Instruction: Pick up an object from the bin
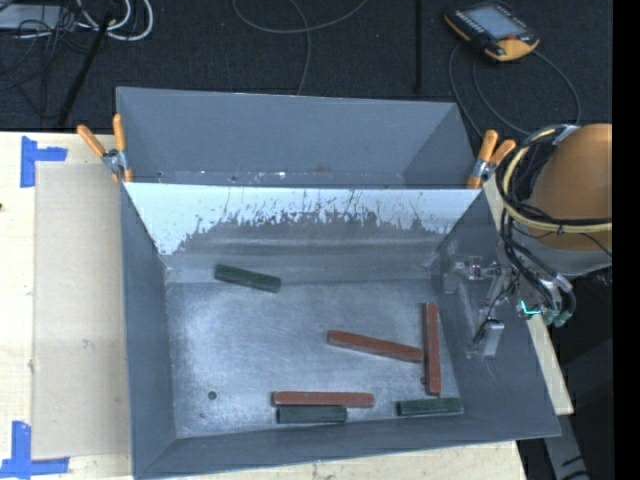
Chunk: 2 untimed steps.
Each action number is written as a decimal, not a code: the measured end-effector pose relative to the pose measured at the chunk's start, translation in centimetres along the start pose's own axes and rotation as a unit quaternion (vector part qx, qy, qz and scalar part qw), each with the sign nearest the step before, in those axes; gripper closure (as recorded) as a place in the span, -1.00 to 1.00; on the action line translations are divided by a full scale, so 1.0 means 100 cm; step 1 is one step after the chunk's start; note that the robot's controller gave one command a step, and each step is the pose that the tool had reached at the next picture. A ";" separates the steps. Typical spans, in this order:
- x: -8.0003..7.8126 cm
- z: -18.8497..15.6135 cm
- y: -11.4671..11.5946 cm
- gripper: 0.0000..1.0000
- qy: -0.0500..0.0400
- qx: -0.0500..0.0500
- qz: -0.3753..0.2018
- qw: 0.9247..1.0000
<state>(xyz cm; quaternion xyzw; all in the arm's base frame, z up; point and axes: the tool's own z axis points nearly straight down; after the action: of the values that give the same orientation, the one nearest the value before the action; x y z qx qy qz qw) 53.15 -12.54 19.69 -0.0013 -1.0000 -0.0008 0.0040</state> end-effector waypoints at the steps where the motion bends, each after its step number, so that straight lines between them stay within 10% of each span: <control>1: -0.002 -0.003 0.000 -1.00 -0.003 0.001 -0.001 1.000; 2: 0.015 0.037 0.010 -1.00 -0.007 0.002 -0.013 1.000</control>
Offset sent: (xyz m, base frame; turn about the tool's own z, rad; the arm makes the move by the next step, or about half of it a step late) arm -0.0528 0.0326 -0.1247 -0.0809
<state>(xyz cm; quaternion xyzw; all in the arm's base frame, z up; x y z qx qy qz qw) 51.65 -11.54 16.00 0.0112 -0.9999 0.0008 -0.0035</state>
